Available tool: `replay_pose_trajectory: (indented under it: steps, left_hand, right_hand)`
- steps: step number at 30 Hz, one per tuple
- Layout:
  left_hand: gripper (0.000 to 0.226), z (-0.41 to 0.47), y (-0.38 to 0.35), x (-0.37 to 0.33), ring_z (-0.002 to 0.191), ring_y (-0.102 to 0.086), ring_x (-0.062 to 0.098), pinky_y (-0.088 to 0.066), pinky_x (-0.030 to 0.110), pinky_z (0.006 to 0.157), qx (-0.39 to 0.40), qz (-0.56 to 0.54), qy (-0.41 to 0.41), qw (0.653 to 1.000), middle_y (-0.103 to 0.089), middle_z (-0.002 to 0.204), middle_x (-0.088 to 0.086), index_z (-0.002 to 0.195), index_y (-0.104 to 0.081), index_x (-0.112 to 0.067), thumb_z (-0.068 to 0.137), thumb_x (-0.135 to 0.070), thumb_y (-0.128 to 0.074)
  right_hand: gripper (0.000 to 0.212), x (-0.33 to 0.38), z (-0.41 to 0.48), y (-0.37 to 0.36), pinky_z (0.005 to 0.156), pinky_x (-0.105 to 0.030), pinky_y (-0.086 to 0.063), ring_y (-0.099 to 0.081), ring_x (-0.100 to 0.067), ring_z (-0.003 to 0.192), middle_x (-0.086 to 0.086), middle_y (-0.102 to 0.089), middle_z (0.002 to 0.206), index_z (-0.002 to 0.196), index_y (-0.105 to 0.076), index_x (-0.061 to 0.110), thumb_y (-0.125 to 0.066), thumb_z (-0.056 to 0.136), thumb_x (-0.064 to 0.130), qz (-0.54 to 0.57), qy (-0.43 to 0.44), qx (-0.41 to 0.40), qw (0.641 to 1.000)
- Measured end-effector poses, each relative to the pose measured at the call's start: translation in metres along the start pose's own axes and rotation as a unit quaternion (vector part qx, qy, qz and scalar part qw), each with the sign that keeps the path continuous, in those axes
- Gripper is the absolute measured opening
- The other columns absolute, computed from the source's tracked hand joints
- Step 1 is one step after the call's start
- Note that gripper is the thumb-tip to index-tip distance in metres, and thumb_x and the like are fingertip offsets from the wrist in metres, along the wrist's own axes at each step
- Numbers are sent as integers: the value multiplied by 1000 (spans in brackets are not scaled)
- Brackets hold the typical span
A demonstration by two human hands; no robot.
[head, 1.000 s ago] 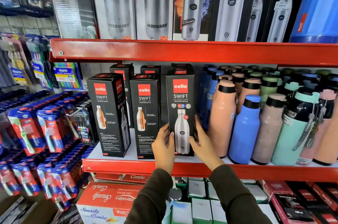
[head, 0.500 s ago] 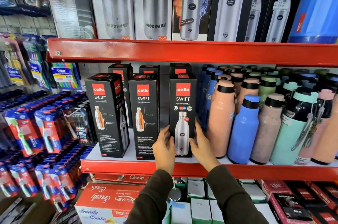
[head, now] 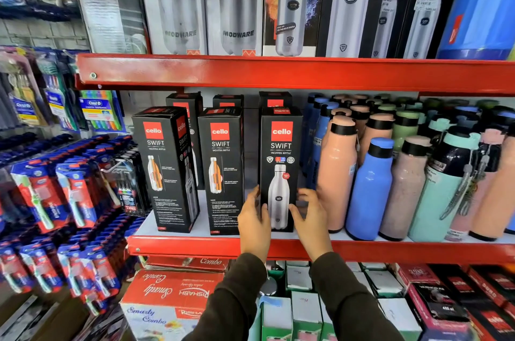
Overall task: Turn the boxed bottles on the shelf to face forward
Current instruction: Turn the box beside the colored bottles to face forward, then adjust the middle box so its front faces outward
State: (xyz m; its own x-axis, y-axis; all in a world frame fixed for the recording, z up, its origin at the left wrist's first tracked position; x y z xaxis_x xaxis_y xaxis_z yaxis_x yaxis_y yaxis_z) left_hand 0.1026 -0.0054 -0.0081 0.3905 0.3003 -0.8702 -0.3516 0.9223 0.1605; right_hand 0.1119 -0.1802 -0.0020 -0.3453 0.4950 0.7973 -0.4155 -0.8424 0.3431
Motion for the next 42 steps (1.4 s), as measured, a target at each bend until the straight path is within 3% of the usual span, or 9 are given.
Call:
replay_pose_trajectory:
  steps: [3, 7, 11, 17, 20, 25, 30, 35, 42]
  left_hand:
    - [47, -10, 8, 1, 127, -56, 8, -48, 32, 110, 5, -36, 6, 999, -58, 139, -4, 143, -46, -23, 98, -13, -56]
    - [36, -20, 35, -17, 108, -60, 7, -53, 25, 92, -26, -40, -54, 997, -60, 118, -16, 132, -54, -28, 99, -15, -56]
    - [36, -20, 69, -30, 124, -47, 3, -32, 14, 108, -104, 20, -117, 987, -53, 126, -8, 132, -53, -23, 99, -11, -52]
    - [48, 2, 103, -4, 141, -35, 16, -21, 21, 118, -128, 15, -67, 989, -40, 147, 6, 145, -38, -13, 99, -9, -52]
    - [50, 16, 107, 21, 144, -36, 14, -28, 32, 122, -75, 2, -11, 997, -40, 152, 2, 149, -36, -14, 101, -17, -50]
    - [40, 25, 108, 31, 131, -46, 5, -30, -7, 95, 2, -92, 56, 994, -49, 134, -12, 145, -46, -17, 106, -22, -39]
    - [30, 29, 112, 46, 134, -54, 11, -39, 38, 117, 24, -169, 81, 982, -60, 140, -5, 120, -60, -54, 97, -52, -39]
    - [37, 27, 118, 41, 125, -62, 17, -50, 36, 107, 2, -237, 95, 967, -66, 132, 1, 127, -64, -31, 107, -33, -33]
    - [39, 24, 125, 27, 111, -66, -1, -55, 33, 98, -18, -235, 60, 970, -73, 113, -23, 122, -70, -17, 107, -27, -35]
  right_hand:
    - [21, 1, -7, 7, 78, -19, -52, -65, -17, 94, 3, -61, 99, 102, -58, 18, -66, 88, 3, 1, 10, -42, 999]
    - [21, 17, -21, 13, 73, -29, -55, -61, -11, 82, 2, -61, 89, 90, -58, 22, -67, 87, 3, 29, 37, -95, 994]
    - [20, 52, -36, -10, 66, -16, -50, -62, -9, 80, 3, -64, 92, 94, -63, 25, -69, 88, 7, 64, 81, -76, 992]
    - [43, 76, -48, -81, 91, -2, -43, -55, 9, 115, 12, -54, 129, 140, -50, 21, -52, 99, 9, 85, 55, 62, 993]
    - [53, 66, -49, -106, 112, -17, -34, -42, -6, 138, 6, -41, 151, 152, -31, 22, -44, 102, 13, 50, 5, 102, 993]
    - [51, 56, -48, -124, 116, -30, -33, -43, -15, 138, -3, -47, 149, 150, -32, 23, -44, 102, 13, 42, -37, 124, 991]
    - [56, 58, -48, -122, 115, -45, -40, -45, -10, 137, 6, -49, 146, 144, -35, 38, -56, 96, 17, 74, -30, 99, 992]
    - [77, 68, -42, -117, 110, -42, -46, -51, -8, 131, 8, -54, 140, 145, -35, 36, -76, 81, 35, 69, -25, 75, 994]
    - [100, 65, -39, -118, 102, -40, -53, -59, -10, 123, 8, -60, 133, 143, -33, 34, -89, 62, 47, 71, -51, 48, 995]
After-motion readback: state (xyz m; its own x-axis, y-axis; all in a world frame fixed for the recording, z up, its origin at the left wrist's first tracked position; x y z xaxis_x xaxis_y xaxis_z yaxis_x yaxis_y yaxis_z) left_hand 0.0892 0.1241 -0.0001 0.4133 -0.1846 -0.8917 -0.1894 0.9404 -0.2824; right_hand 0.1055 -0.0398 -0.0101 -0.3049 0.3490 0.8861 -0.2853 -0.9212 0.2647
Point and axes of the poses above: each hand's wrist, its own z-axis towards the middle knuckle, its own y-axis out of the back of the hand, x = y × z, the point moved 9 cm from there along z, towards the middle knuckle
